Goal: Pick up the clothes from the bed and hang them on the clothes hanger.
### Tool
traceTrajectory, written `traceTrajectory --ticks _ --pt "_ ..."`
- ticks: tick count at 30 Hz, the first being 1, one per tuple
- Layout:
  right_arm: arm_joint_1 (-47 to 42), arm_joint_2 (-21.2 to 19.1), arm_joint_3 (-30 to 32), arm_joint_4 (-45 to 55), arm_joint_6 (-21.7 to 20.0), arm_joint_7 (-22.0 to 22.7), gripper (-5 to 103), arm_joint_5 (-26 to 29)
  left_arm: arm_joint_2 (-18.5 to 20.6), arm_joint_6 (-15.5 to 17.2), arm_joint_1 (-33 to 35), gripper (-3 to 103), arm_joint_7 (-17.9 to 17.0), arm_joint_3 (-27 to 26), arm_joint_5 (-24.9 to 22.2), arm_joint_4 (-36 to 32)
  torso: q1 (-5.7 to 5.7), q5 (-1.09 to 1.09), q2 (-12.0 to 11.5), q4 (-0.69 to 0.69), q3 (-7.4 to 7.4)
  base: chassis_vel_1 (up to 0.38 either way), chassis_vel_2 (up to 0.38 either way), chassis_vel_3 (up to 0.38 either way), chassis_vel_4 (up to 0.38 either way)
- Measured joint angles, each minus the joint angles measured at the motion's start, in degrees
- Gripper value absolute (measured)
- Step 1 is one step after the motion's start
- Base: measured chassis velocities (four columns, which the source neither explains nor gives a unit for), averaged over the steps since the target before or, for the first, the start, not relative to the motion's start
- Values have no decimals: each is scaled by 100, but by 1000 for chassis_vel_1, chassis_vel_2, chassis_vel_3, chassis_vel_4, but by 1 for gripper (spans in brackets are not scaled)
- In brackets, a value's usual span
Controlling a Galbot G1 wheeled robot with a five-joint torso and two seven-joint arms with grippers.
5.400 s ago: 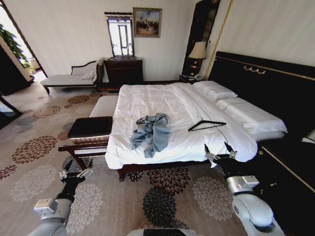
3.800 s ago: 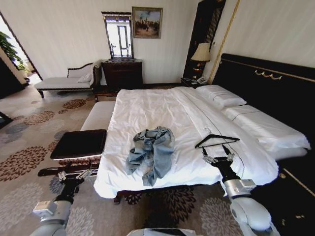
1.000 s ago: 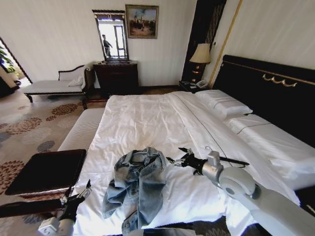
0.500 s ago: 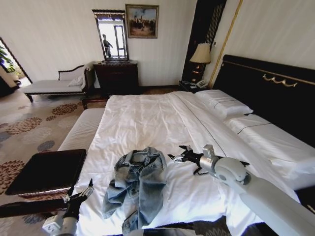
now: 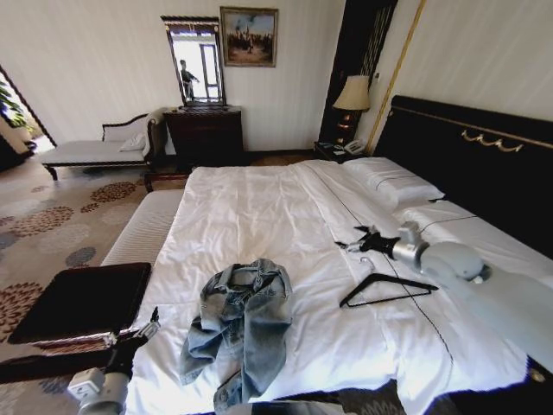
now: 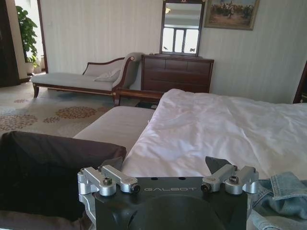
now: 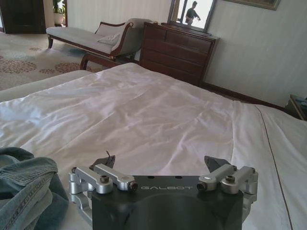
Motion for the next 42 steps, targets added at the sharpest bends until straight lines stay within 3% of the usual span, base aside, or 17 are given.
traceTrajectory --ticks 6,15,19,23,25,34,42 --pt "158 40 2 -190 68 120 100 -129 1 53 -69 96 -33 139 107 -137 -2 -4 1 -2 -1 0 0 0 0" --pt "676 -449 -12 -582 -133 126 100 -376 4 132 15 96 -73 165 235 -325 0 -3 0 -1 0 0 0 0 0" --pt "1002 -888 -25 -838 -369 41 100 -661 -19 158 18 96 -85 169 257 -373 -2 -3 1 -2 -1 0 0 0 0" --pt "1582 -1682 -40 -1342 -660 -76 100 -1093 -62 214 11 96 -115 162 284 -402 -1 -2 0 0 0 0 0 0 0" --pt "1653 -1795 -43 -1407 -689 -87 100 -1155 -65 223 10 96 -118 156 286 -407 0 0 0 0 0 0 0 0 0" --pt "2328 -3102 -53 -2183 -803 -178 100 -1891 -101 449 -132 96 -274 164 324 -415 -1 -3 1 0 -1 0 0 0 0" --pt "2511 -3680 -55 -2514 -711 -210 100 -2351 -139 532 -221 96 -341 257 374 -478 0 -3 0 -2 0 0 0 0 0"
